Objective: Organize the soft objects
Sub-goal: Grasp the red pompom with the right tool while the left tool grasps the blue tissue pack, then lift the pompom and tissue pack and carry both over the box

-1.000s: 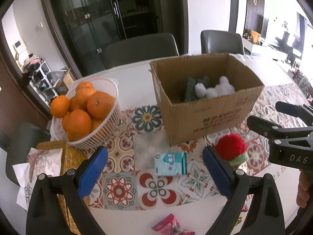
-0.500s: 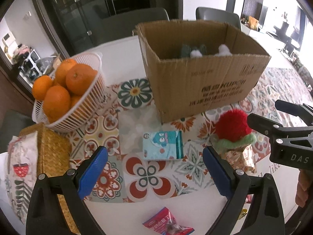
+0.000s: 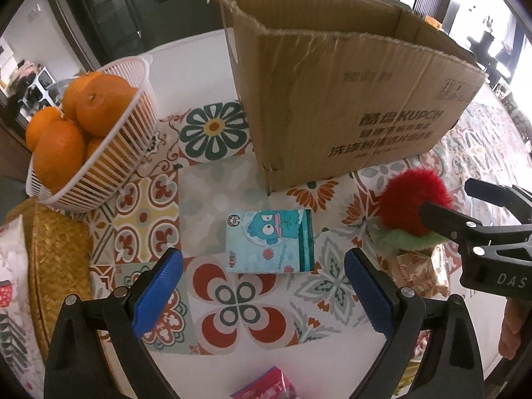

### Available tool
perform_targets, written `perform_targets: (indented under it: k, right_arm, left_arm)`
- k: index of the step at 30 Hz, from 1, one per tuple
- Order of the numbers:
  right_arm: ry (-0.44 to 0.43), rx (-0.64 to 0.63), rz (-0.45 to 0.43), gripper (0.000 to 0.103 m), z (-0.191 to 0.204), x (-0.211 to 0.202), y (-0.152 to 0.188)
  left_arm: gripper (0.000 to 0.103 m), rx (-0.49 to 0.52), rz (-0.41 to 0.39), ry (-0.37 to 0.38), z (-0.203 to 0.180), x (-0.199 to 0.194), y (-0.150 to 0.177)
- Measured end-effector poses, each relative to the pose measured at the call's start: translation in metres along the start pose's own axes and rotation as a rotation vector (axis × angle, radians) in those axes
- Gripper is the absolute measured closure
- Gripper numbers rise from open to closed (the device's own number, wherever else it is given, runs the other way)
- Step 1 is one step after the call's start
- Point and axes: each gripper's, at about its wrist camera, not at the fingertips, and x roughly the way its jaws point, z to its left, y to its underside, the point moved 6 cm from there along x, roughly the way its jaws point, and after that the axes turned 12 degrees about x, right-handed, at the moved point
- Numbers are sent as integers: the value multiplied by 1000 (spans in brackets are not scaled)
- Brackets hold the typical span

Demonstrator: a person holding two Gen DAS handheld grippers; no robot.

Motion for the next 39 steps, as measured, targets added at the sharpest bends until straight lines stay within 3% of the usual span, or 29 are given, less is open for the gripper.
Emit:
perform_targets:
  k: [14,22,24,31,39]
  right_arm:
    - [9,31,91,17,1,43,10]
    - [-6,45,109,39,1,51,15]
    - [-12,42,109,44,3,52,17]
    - [-24,37,92,58,9,46,22]
    - [-44,32,52,63,7,30,20]
  left_arm:
    - [6,-42,48,28,2,40,-3]
    - [30,-78,66,47,0,56,-9]
    - [31,-91,65,54,2,61,-11]
    - [32,-111,50,61,0,60,-11]
    - [32,-117,-1,67,-2,29,-3]
